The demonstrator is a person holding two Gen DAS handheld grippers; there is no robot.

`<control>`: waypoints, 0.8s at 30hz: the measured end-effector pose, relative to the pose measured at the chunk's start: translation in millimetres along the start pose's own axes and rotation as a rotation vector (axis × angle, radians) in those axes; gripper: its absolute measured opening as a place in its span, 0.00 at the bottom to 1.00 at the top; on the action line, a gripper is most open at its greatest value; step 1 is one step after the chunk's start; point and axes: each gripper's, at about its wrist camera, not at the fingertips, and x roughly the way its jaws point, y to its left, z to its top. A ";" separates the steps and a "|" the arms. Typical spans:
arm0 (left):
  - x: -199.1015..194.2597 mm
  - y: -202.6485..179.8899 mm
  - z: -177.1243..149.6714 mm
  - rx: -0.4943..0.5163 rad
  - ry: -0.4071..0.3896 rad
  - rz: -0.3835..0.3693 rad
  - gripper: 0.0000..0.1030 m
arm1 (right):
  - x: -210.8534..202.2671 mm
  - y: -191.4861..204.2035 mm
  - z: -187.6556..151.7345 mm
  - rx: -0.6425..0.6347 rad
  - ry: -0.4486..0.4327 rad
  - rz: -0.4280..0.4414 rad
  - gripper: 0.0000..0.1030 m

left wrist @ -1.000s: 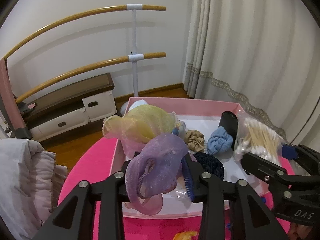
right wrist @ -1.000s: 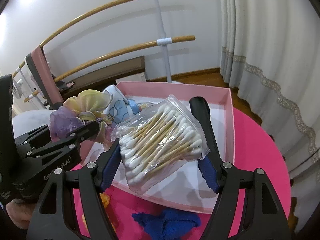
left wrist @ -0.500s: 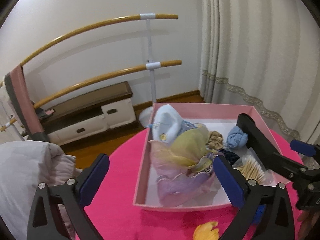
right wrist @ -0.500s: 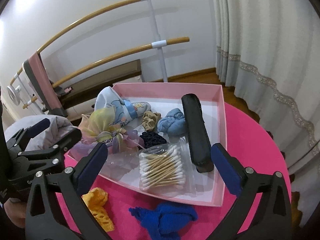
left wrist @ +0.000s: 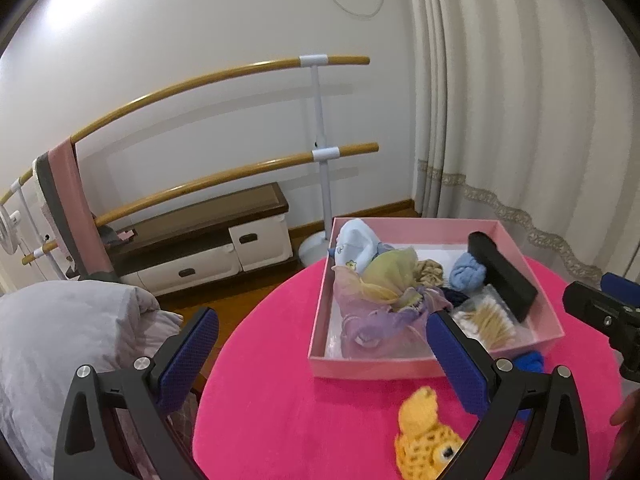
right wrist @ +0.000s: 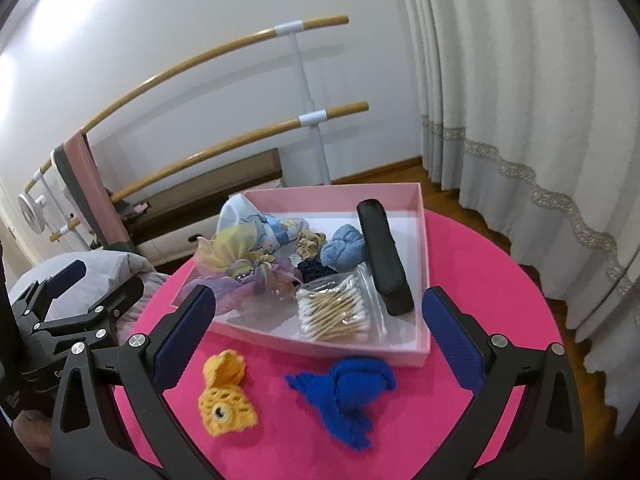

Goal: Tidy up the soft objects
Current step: 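Withdraw both tools from the box and pull back from the table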

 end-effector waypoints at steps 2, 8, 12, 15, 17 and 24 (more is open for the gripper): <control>-16.6 -0.2 -6.4 -0.003 -0.006 -0.004 1.00 | -16.3 2.4 -5.6 0.000 -0.021 0.001 1.00; -68.2 5.8 -20.6 -0.009 -0.026 -0.016 1.00 | -56.6 4.3 -20.7 0.001 -0.059 -0.014 1.00; -103.3 11.1 -29.0 -0.029 -0.040 -0.029 1.00 | -76.8 4.2 -30.7 0.002 -0.077 -0.031 1.00; -124.9 13.7 -35.9 -0.042 -0.049 -0.035 1.00 | -92.5 7.4 -39.0 0.002 -0.093 -0.051 1.00; -139.3 14.6 -42.9 -0.046 -0.054 -0.037 1.00 | -104.4 11.1 -45.1 -0.001 -0.110 -0.068 1.00; -182.3 17.5 -67.5 -0.061 -0.053 -0.047 1.00 | -135.9 26.2 -60.1 -0.019 -0.152 -0.109 1.00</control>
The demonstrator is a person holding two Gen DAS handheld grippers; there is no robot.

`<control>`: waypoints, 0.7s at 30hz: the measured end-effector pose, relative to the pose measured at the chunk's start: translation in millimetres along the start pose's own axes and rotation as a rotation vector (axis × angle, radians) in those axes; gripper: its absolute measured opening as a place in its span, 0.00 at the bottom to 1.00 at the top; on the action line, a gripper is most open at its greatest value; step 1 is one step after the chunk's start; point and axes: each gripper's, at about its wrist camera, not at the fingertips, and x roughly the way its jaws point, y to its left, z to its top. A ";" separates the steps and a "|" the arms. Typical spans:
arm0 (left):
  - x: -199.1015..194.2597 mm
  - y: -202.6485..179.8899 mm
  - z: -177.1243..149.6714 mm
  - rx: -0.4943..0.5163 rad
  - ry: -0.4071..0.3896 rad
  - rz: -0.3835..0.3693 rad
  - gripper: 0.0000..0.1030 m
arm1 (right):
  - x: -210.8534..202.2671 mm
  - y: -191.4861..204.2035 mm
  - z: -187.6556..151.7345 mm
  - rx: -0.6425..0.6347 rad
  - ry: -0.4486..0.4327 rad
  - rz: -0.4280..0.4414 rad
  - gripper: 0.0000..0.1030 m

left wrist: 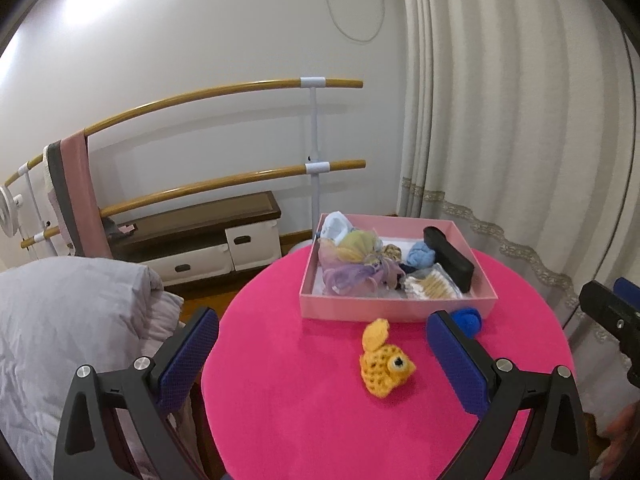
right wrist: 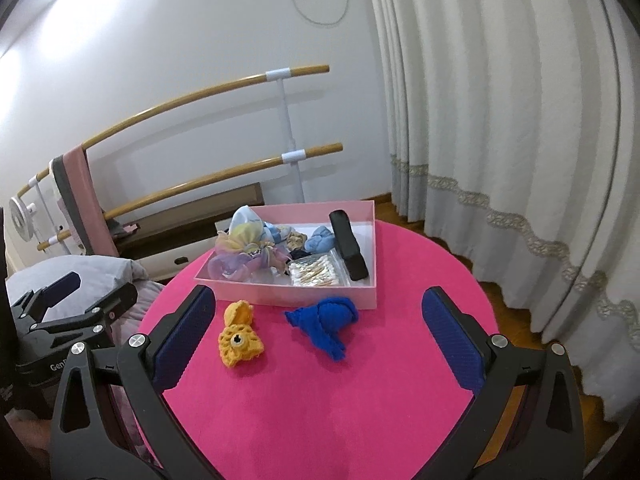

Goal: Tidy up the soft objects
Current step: 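Withdraw both tools from the box and pull back from the table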

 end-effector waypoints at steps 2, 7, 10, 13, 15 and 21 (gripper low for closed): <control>-10.2 1.8 -3.2 -0.005 -0.002 -0.001 1.00 | -10.5 4.0 -3.3 -0.008 -0.014 -0.002 1.00; -38.0 9.4 -16.6 -0.023 0.000 -0.007 1.00 | -30.8 11.3 -10.3 -0.031 -0.041 -0.009 1.00; -54.6 14.8 -23.0 -0.031 -0.001 -0.008 1.00 | -41.2 10.5 -16.2 -0.029 -0.048 -0.014 1.00; -69.5 17.8 -27.4 -0.037 -0.006 -0.005 1.00 | -49.8 9.8 -20.3 -0.028 -0.056 -0.016 1.00; -77.1 17.2 -28.8 -0.035 -0.012 0.000 1.00 | -54.5 10.9 -21.9 -0.033 -0.060 -0.016 1.00; -94.3 16.5 -30.6 -0.031 -0.034 0.007 1.00 | -60.0 13.8 -23.6 -0.041 -0.070 -0.013 1.00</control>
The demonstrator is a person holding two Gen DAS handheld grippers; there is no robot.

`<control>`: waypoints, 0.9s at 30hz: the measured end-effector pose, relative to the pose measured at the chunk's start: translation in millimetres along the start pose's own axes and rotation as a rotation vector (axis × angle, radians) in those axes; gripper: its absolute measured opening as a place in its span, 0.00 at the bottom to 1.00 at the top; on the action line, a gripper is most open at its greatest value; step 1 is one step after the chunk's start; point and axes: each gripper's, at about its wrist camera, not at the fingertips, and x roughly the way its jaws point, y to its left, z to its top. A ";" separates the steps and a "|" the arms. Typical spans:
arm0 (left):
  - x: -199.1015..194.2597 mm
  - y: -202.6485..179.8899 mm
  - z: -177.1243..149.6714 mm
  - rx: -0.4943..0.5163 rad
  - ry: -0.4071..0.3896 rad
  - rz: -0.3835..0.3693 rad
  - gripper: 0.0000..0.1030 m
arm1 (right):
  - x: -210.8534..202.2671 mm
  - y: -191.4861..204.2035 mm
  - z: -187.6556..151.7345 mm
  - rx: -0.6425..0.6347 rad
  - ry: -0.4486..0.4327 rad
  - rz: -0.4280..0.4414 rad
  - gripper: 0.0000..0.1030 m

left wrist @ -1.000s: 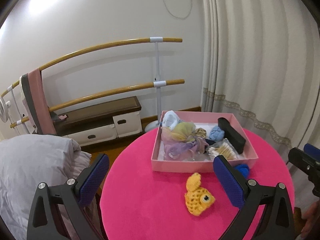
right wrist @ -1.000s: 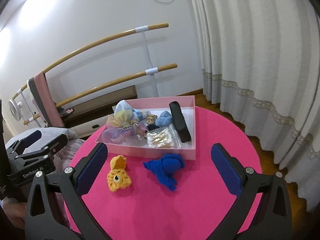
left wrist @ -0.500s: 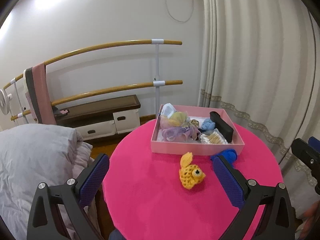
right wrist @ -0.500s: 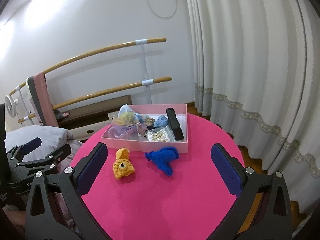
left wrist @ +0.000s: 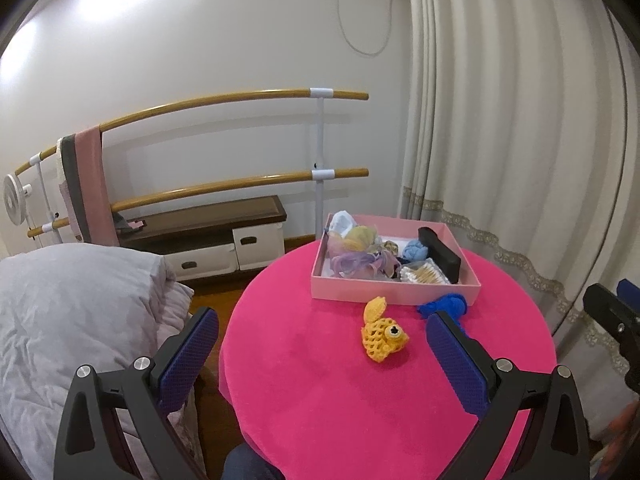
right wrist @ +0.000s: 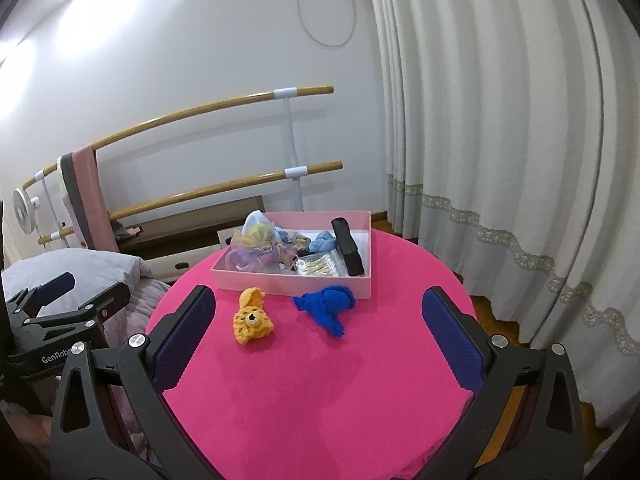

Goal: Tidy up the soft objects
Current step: 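Withdraw both tools from the box and pull back from the table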

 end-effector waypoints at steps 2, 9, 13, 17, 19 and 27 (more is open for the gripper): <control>-2.5 -0.8 -0.4 0.000 -0.004 0.001 1.00 | -0.9 1.2 0.4 -0.003 -0.004 0.003 1.00; -4.6 -2.5 -1.9 -0.003 -0.006 -0.001 1.00 | -4.3 4.0 -2.0 -0.008 -0.009 0.007 1.00; -4.4 -3.2 -1.1 -0.008 -0.005 -0.005 1.00 | -4.1 4.1 -2.1 -0.010 -0.008 0.005 1.00; -3.0 -5.1 -1.3 -0.010 -0.003 -0.006 1.00 | -3.7 4.1 -2.0 -0.011 -0.007 0.001 1.00; -1.8 -6.0 -1.3 -0.010 -0.002 -0.009 1.00 | -3.2 2.6 -1.8 -0.010 -0.007 -0.001 1.00; 5.0 -5.8 -2.3 -0.012 0.009 -0.013 1.00 | 4.1 -1.4 -2.0 -0.005 0.006 -0.001 1.00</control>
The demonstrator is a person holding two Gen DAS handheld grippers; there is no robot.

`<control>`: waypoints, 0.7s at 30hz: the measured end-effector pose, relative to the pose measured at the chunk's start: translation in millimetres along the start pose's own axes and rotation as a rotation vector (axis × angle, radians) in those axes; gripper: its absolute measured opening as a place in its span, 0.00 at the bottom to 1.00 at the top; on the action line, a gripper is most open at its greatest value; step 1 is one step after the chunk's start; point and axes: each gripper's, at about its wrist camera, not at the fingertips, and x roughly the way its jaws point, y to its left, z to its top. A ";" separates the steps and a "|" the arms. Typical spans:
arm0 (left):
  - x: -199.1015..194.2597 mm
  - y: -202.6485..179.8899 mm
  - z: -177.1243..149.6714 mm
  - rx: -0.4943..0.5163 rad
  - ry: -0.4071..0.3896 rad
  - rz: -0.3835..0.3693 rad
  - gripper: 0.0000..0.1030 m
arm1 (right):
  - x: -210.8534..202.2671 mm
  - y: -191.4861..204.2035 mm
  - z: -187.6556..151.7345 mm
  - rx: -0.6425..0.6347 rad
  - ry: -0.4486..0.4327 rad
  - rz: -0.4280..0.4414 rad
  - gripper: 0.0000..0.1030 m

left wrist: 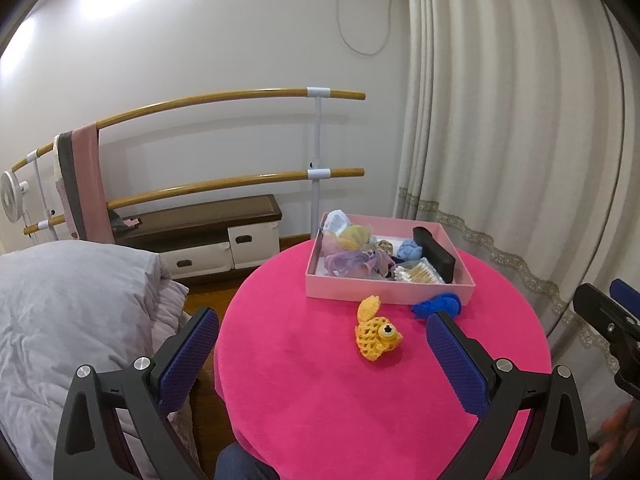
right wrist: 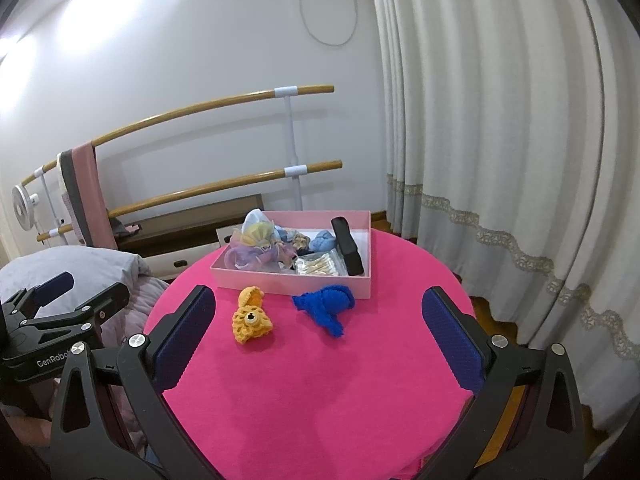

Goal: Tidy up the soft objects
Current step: 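Withdraw both tools from the box and pull back from the table, then reach the left tool to the yellow crocheted fish while the right tool reaches the blue knit item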

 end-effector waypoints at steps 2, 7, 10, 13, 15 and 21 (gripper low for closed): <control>4.3 0.3 -0.1 -0.002 0.008 -0.001 1.00 | 3.1 -1.5 -0.5 0.000 0.005 -0.003 1.00; 23.5 -1.9 -2.8 -0.002 0.053 -0.015 1.00 | 16.2 -10.1 -3.3 0.014 0.035 -0.012 1.00; 38.8 -3.9 -4.0 0.003 0.086 -0.026 1.00 | 29.4 -16.7 -5.9 0.022 0.064 -0.016 1.00; 59.8 -8.2 -4.2 0.011 0.130 -0.035 1.00 | 45.8 -24.3 -11.6 0.036 0.100 -0.019 1.00; 73.5 -10.5 -5.3 0.015 0.157 -0.042 1.00 | 60.2 -29.1 -16.1 0.044 0.134 -0.017 1.00; 120.2 -17.2 -5.1 0.028 0.218 -0.054 1.00 | 99.2 -37.1 -27.0 0.057 0.214 -0.018 1.00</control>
